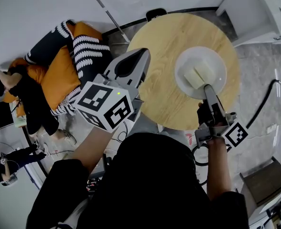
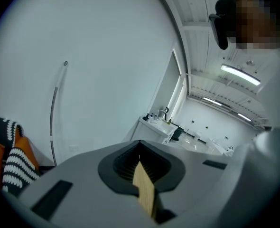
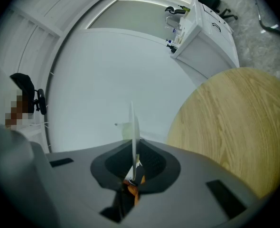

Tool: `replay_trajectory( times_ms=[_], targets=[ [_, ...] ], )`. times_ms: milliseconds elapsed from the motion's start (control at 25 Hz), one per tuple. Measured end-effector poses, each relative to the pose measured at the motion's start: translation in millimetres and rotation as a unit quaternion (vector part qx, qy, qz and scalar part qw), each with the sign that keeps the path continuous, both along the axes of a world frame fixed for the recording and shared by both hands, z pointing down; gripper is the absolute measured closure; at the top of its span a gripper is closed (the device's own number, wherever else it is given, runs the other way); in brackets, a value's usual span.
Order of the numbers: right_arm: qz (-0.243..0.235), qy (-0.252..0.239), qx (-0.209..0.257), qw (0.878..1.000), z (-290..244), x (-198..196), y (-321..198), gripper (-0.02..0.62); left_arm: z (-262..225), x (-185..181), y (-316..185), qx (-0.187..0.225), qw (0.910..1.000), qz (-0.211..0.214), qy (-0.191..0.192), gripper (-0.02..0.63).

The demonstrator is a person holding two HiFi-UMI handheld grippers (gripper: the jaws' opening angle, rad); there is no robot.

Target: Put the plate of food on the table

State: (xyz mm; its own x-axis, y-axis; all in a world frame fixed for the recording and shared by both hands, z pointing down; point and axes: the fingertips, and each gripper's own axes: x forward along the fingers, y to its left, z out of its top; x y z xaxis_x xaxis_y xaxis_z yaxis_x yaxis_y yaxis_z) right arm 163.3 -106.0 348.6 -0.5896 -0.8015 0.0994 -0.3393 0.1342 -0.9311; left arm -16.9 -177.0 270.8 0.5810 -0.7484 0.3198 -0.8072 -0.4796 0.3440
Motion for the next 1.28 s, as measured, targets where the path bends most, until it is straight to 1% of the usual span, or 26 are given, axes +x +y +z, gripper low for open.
replay_trajectory(
  times_ms=[80,200,320,440,600,800,1040,1160,1280],
  targets=[
    [0.003,0.002,-0.007,1.0,10.1,0.8,-0.3,0.568,7.1,-0.2,0.8,-0.006,1.0,-0.002,0.001,0.6],
    [0.009,0.004,-0.033,0.999,30.7,-0.6,0.8,0.568,25.4,-1.8,0.2,-0.025,0.9996,-0.004,0.008,0.6],
    [0.011,0.007,-0.053,0.998,50.4,-10.4,-9.6,0.568,46.8,-12.4,-11.3,-0.047,0.9988,-0.003,0.013,0.6],
    [0.009,0.008,-0.071,0.997,70.7,-18.3,-20.7,0.568,68.2,-20.8,-21.7,-0.069,0.9975,-0.002,0.014,0.6],
    [0.003,0.001,-0.098,0.995,98.0,-25.4,-28.9,0.568,95.6,-23.0,-25.7,-0.091,0.9958,-0.003,0.008,0.6],
    [0.002,-0.012,-0.134,0.991,127.0,-32.7,-28.4,0.568,116.7,-19.2,-24.5,-0.104,0.9945,0.004,0.003,0.6],
    [0.005,-0.022,-0.169,0.985,167.0,-50.2,-34.0,0.567,152.3,-40.7,-31.1,-0.126,0.9919,0.006,-0.014,0.6],
    [0.003,-0.029,-0.181,0.983,179.5,-50.4,-28.7,0.566,164.6,-37.8,-25.2,-0.137,0.9903,0.011,-0.02,0.6],
    [-0.002,-0.023,-0.197,0.98,188.3,-48.4,-23.4,0.56,170.2,-31.5,-21.0,-0.144,0.9892,0.016,-0.02,0.6]
  ],
)
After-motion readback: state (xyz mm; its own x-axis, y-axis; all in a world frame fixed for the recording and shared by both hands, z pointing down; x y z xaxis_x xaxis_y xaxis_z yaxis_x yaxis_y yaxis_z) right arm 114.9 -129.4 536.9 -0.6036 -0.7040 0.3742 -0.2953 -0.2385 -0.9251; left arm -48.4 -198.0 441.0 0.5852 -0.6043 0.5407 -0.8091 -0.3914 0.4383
